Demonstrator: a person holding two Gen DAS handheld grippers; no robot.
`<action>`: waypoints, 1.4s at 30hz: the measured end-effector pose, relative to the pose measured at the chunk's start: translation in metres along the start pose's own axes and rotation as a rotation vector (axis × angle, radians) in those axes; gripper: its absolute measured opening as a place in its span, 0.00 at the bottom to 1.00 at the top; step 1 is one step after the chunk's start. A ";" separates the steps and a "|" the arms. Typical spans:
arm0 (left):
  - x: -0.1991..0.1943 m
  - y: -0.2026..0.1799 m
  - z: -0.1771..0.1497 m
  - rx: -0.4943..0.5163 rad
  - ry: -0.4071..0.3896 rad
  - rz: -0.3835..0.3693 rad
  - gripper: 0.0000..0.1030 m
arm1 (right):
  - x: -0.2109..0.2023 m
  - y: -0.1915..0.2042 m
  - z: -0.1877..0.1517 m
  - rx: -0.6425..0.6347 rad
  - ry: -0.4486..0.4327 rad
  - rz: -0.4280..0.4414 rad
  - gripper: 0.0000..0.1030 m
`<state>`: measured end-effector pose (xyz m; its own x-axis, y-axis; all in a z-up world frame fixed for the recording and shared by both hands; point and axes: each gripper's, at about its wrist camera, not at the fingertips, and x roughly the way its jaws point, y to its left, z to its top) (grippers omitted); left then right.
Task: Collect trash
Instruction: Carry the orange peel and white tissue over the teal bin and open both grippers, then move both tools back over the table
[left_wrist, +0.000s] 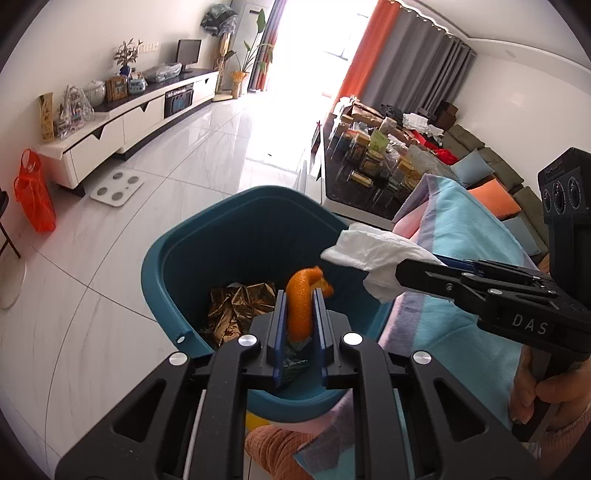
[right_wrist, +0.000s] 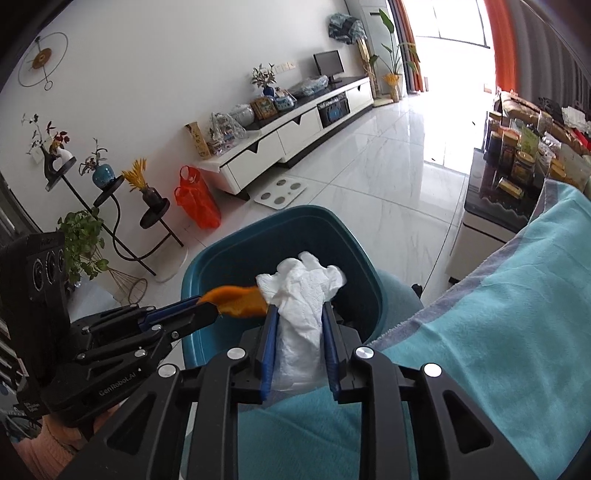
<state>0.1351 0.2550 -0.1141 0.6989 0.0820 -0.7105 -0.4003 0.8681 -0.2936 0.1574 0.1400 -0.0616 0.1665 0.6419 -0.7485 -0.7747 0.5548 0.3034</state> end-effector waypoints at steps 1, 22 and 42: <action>0.003 0.001 0.000 -0.003 0.004 0.002 0.14 | 0.003 -0.001 0.001 0.004 0.009 -0.001 0.22; 0.012 -0.005 -0.003 -0.006 -0.060 0.051 0.94 | -0.015 -0.011 -0.007 0.064 -0.049 -0.005 0.85; -0.081 -0.094 -0.035 0.166 -0.285 0.087 0.94 | -0.141 -0.027 -0.089 0.048 -0.296 -0.141 0.93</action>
<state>0.0950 0.1493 -0.0512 0.8135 0.2724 -0.5138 -0.3801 0.9178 -0.1152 0.1005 -0.0127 -0.0166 0.4461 0.6788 -0.5833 -0.7026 0.6693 0.2417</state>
